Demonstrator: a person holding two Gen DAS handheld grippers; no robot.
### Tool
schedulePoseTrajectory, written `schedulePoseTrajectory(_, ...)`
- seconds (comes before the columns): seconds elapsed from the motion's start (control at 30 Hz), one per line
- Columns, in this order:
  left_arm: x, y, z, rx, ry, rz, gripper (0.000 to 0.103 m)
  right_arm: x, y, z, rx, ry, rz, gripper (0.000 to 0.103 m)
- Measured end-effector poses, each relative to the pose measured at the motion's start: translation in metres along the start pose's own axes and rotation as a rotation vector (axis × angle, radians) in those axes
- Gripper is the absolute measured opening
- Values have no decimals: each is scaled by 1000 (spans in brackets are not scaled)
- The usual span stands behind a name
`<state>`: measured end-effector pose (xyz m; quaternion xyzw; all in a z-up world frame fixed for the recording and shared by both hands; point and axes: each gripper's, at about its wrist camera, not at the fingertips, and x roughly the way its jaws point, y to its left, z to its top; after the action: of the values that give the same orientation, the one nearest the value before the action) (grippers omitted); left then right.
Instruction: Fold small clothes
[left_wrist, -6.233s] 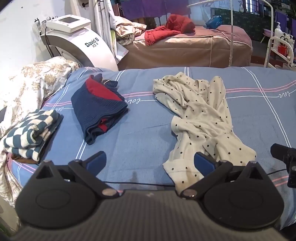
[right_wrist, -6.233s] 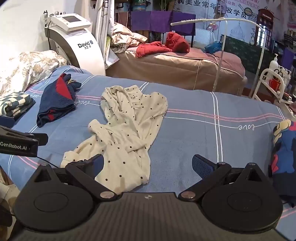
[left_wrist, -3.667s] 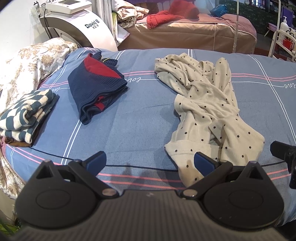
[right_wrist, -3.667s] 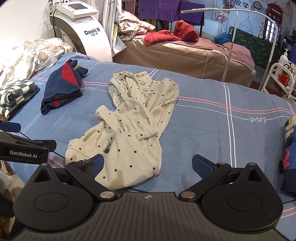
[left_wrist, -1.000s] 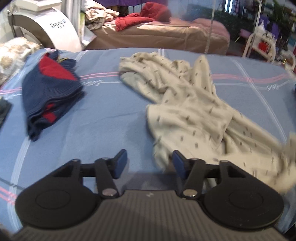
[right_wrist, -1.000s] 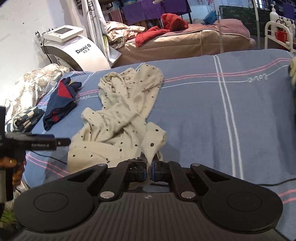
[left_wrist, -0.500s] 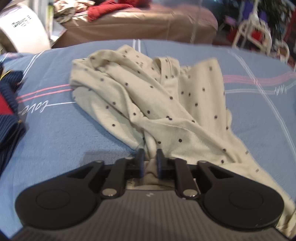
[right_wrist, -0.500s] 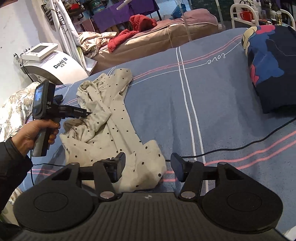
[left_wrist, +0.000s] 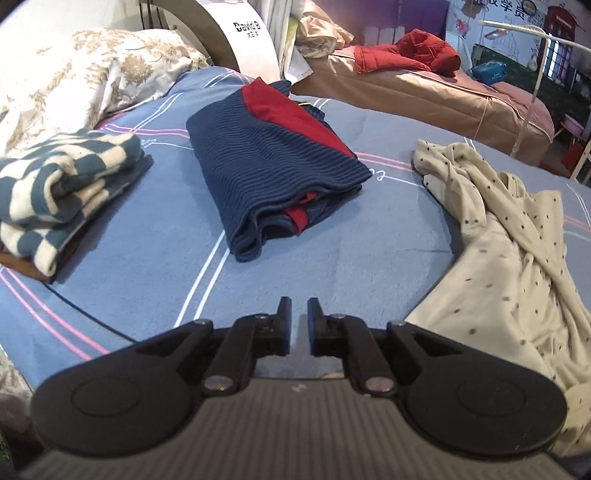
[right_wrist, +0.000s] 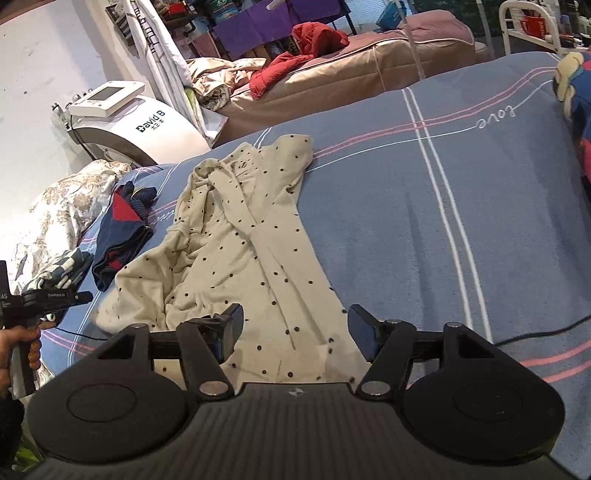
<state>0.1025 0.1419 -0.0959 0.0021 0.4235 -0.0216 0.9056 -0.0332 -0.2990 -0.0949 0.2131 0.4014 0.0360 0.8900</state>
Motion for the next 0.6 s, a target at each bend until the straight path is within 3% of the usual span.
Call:
schedulePoseTrajectory(0.1,-2,-5,-3,6,0,34,16,15,18,13,-66,-7,30,103)
schedulePoseTrajectory(0.13,3,-10,-2,4,8,27,33,22,27,19,-110,-12,39,103)
schedulePoseTrajectory(0.17,3,-16,-4,1,6,-5,58,28,35,25,-159,-18,42,103)
schedulePoseTrajectory(0.23,9,-36,-3,-2,-11,-126,81,46,52,37,-255,-34,32,103)
schedulePoseTrajectory(0.27,13,-48,2,0,-20,-186,88,60,60,43,-307,-33,23,103)
schedulePoseTrajectory(0.37,36,-97,22,95,-26,-261,100,88,72,54,-380,-21,2,98)
schedulePoseTrajectory(0.43,59,-123,33,162,-30,-240,103,132,83,63,-472,20,-50,87)
schedulePoseTrajectory(0.47,76,-140,37,199,-8,-223,102,132,83,63,-472,20,-50,83)
schedulePoseTrajectory(0.5,89,-150,39,224,19,-197,99,147,84,63,-492,40,-92,78)
schedulePoseTrajectory(0.53,103,-160,38,251,47,-184,70,168,80,63,-493,83,-150,60)
schedulePoseTrajectory(0.57,114,-163,38,255,78,-199,14,170,76,63,-482,75,-162,31)
schedulePoseTrajectory(0.6,120,-159,37,211,96,-217,4,166,70,63,-460,49,-170,21)
